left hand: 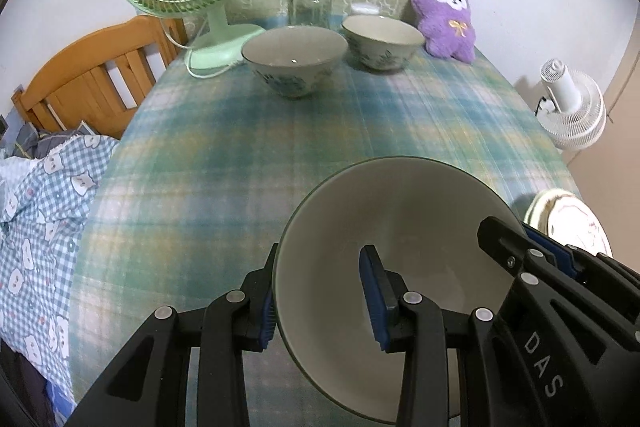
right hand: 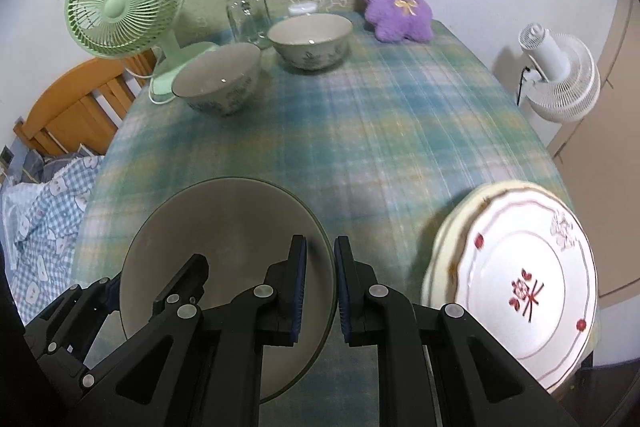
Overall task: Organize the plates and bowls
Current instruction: 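Carry the plain plate with both grippers over the plate stack, then lower the plain plate onto the stack and open both grippers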
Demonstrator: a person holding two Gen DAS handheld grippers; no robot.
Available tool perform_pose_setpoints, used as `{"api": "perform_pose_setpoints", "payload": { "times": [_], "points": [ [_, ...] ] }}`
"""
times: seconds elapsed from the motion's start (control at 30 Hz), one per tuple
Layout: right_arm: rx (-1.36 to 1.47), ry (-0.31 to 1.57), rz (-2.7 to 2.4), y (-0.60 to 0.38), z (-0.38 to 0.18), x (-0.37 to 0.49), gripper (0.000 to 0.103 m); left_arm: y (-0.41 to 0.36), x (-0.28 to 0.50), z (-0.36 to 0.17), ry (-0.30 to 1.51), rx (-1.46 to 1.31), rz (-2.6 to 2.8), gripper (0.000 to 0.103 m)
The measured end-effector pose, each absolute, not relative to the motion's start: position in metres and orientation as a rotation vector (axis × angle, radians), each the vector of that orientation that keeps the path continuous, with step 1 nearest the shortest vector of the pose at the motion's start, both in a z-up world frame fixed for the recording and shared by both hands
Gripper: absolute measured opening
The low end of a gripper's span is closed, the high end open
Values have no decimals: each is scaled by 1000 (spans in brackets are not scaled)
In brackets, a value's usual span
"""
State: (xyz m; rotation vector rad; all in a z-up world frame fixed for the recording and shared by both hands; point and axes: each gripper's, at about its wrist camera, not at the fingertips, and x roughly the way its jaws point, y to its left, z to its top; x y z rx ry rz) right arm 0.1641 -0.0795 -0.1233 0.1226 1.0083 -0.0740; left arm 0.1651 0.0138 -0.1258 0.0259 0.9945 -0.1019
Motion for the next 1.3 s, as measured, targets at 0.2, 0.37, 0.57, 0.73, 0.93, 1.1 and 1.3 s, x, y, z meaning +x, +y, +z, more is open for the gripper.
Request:
{"api": "perform_pose_setpoints", "payload": {
  "times": [0.2,0.37,0.57,0.73,0.93,1.1,1.3],
  "points": [
    [128,1023,-87,-92,-133,151,18,4,154,-134,1008,30,-104,33],
    [135,1038,-97,-98,-139,144,18,0,148,-141,1026,33,-103,28],
    [144,1054,-96,-102,-149,137,17,1,142,-148,1037,40,-89,21],
    [136,1050,-90,-102,-150,136,17,0,140,-148,1032,41,-81,20],
    [119,1058,-45,-103,-146,136,18,1,138,-142,1021,40,-51,30],
    [108,1062,-27,-108,-135,140,21,1,138,-127,1003,38,-16,49],
    [77,1021,-2,-118,-107,140,46,12,138,-93,958,-47,39,71]
  ]
}}
